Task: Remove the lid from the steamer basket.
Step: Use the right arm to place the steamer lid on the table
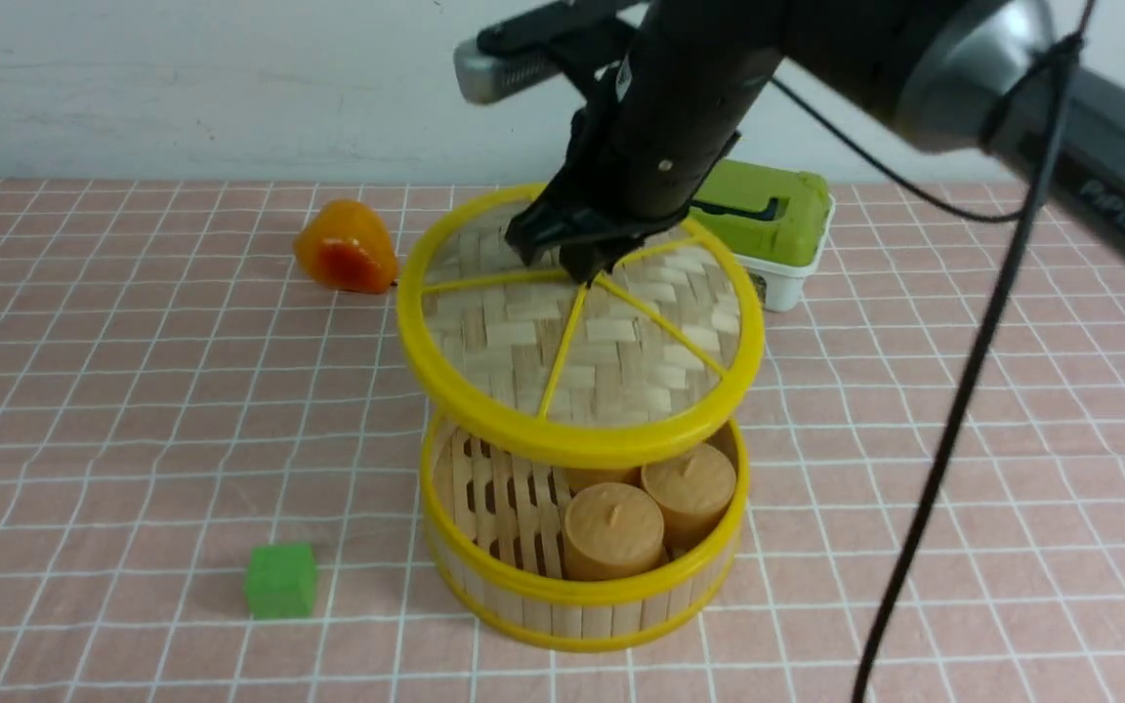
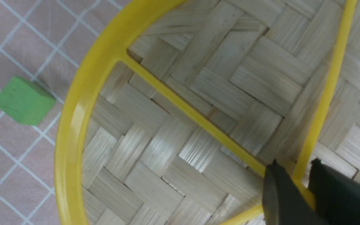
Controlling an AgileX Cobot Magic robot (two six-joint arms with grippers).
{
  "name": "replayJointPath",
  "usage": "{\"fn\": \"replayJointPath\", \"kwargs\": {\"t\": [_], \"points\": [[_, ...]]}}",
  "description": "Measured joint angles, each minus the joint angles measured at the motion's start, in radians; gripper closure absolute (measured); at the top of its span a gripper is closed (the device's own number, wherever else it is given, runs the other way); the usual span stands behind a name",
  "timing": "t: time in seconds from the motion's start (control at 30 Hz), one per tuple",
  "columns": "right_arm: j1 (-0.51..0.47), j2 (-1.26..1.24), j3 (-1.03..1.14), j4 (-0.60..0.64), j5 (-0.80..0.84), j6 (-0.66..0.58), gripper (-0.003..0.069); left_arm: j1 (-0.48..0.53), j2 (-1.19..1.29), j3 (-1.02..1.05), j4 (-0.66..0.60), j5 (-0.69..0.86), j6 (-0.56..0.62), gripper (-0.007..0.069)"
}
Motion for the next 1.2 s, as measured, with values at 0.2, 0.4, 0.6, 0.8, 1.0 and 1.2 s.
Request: {"fn": "replayJointPath", "kwargs": {"t": [0.2,0.4,0.6,0.8,1.0,1.2], "points": [[-0.069,-0.247,0.126,-0.087,0.001,-0.011,0.0579,0.000,0.000,0.000,0.000,0.000,0.000,0.0386],[-0.257,-0.453,0.434,-0.133,0.009,-0.011,0.0579,0.000,0.000,0.000,0.000,0.000,0.000,0.0386],[-0.408,-0.478,0.690,-0.093,-0.020,-0.011,0.0579,0.000,0.000,0.000,0.000,0.000,0.000,0.0386],[-0.478,-0.421,0.878,-0.031,-0.212,-0.011,0.0579,0.000,0.000,0.000,0.000,0.000,0.000,0.0386],[-0.483,-0.327,0.939,0.015,-0.352,-0.011,0.0579,0.000,0.000,0.000,0.000,0.000,0.000,0.0386],[-0.483,-0.254,0.939,0.052,-0.430,-0.011,0.0578,0.000,0.000,0.000,0.000,0.000,0.000,0.0386]]}}
